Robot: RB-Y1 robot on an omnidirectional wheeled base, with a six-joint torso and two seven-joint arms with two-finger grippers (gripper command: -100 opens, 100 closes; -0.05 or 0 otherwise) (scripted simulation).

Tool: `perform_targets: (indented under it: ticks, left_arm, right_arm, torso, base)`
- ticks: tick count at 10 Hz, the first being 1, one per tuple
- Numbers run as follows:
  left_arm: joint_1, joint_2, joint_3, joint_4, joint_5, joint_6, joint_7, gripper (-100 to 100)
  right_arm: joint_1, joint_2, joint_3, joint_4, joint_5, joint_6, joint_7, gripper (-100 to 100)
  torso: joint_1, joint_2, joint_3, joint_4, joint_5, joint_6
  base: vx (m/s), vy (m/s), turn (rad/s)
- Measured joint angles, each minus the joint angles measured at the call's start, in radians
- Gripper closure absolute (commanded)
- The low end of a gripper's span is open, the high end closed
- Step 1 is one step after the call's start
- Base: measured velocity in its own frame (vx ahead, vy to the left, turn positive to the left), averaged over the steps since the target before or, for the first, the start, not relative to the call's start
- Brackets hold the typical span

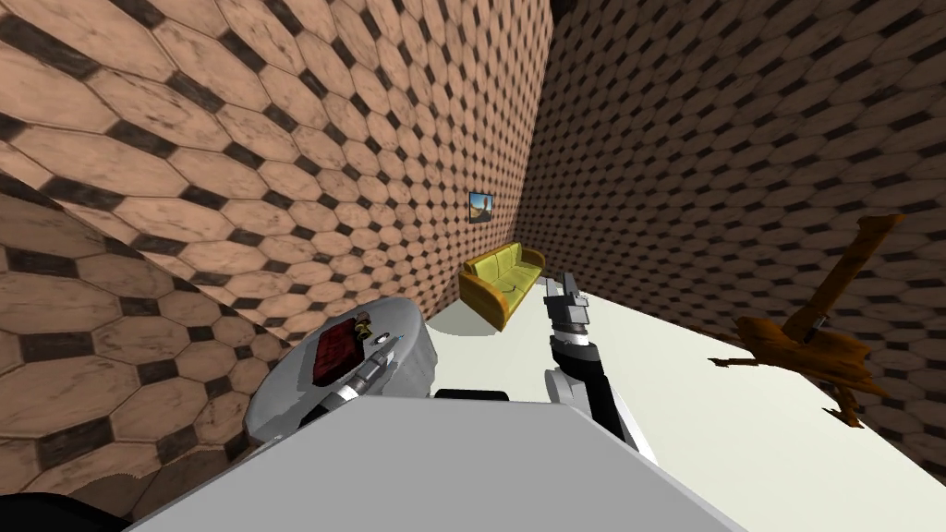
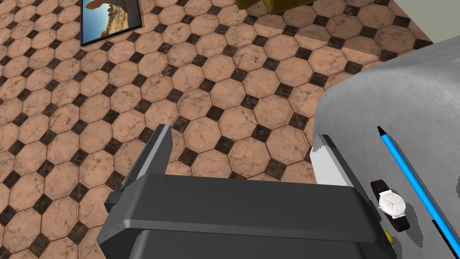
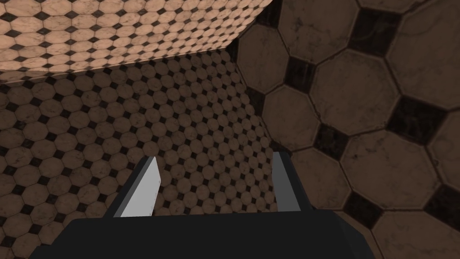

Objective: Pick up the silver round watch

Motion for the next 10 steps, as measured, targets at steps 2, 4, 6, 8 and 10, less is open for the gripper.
perform_targets:
  ticks: [2, 4, 6, 8, 10]
  left_arm:
    - [0.019, 0.059, -0.016, 0.040, 0.012, 0.014, 0.003, -100]
    - [0.001, 0.090, -0.039, 0.086, 0.016, 0.040, 0.002, -100]
    - [0.001, 0.145, -0.065, 0.137, 0.022, 0.083, -0.002, -100]
    - [-0.001, 0.176, -0.080, 0.155, 0.025, 0.125, -0.010, -100]
    - [-0.002, 0.245, -0.100, 0.189, 0.035, 0.185, -0.008, -100]
  right_arm:
    - [0.000, 0.000, 0.000, 0.000, 0.000, 0.000, 0.000, 0]
    - [0.000, 0.000, 0.000, 0.000, 0.000, 0.000, 0.000, 0]
    - [0.000, 0.000, 0.000, 0.000, 0.000, 0.000, 0.000, 0]
    - [0.000, 0.000, 0.000, 0.000, 0.000, 0.000, 0.000, 0]
    - [0.000, 0.000, 0.000, 0.000, 0.000, 0.000, 0.000, 0]
  torso:
    - [0.000, 0.000, 0.000, 0.000, 0.000, 0.000]
    - [0.001, 0.000, 0.000, 0.000, 0.000, 0.000]
    - [0.001, -0.001, 0.000, 0.000, 0.000, 0.000]
    - [0.001, 0.000, 0.000, 0.000, 0.000, 0.000]
    - [0.002, -0.001, -0.001, 0.000, 0.000, 0.000]
  base:
    - [0.031, -0.007, -0.120]
    - [0.028, -0.004, -0.151]
    - [0.037, 0.008, -0.154]
    - [0.031, 0.002, -0.178]
    - [0.048, 0.023, -0.201]
